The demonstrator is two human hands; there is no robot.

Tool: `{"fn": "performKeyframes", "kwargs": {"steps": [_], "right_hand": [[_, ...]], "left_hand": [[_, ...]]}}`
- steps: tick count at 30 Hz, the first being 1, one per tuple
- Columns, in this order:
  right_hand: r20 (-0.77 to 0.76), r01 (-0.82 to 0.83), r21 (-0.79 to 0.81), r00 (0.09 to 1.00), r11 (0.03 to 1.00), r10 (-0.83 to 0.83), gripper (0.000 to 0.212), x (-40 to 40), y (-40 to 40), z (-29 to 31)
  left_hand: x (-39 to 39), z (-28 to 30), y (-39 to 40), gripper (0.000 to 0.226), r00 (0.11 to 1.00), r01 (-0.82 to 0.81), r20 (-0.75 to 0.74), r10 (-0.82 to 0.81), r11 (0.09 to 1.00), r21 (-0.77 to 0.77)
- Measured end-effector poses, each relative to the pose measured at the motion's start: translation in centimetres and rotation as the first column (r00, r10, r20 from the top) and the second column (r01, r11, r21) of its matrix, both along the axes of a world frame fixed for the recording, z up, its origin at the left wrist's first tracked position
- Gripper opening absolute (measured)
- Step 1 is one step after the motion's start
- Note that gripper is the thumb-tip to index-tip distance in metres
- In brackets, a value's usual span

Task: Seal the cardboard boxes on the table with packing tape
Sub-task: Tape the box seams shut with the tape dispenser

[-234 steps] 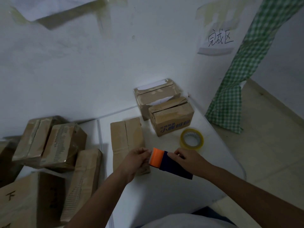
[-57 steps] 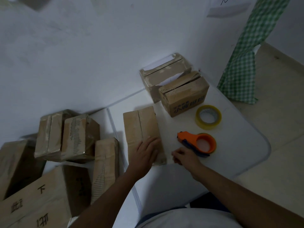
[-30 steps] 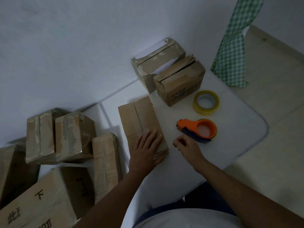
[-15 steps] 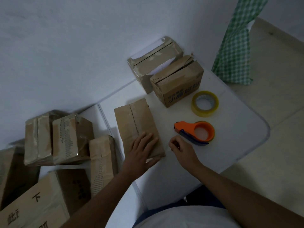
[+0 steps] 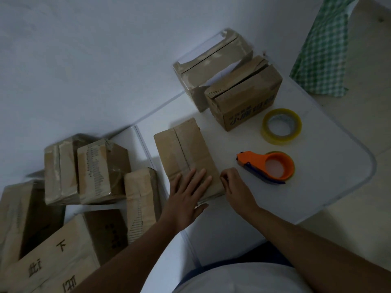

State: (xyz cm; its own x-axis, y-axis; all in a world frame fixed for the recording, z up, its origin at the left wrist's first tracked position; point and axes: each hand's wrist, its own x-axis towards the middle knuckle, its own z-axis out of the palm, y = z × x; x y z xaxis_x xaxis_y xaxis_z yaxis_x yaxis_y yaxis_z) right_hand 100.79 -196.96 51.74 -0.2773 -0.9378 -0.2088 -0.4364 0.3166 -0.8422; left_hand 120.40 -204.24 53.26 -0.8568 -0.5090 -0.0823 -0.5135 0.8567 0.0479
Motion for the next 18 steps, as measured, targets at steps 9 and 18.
{"fn": "performKeyframes", "kwargs": {"steps": [9, 18], "right_hand": [[-0.054, -0.189, 0.158, 0.978, 0.969, 0.199, 0.032, -2.1, 0.4, 0.5], [-0.26, -0.251, 0.014, 0.934, 0.968, 0.246, 0.012, -2.3, 2.6, 2.2]], "left_hand": [[-0.1, 0.5, 0.0, 0.078, 1.0, -0.016, 0.022, 0.015, 0.999, 0.051], [0.1, 0.3, 0.2, 0.083, 1.0, -0.01, -0.004, 0.01, 0.999, 0.044]]}}
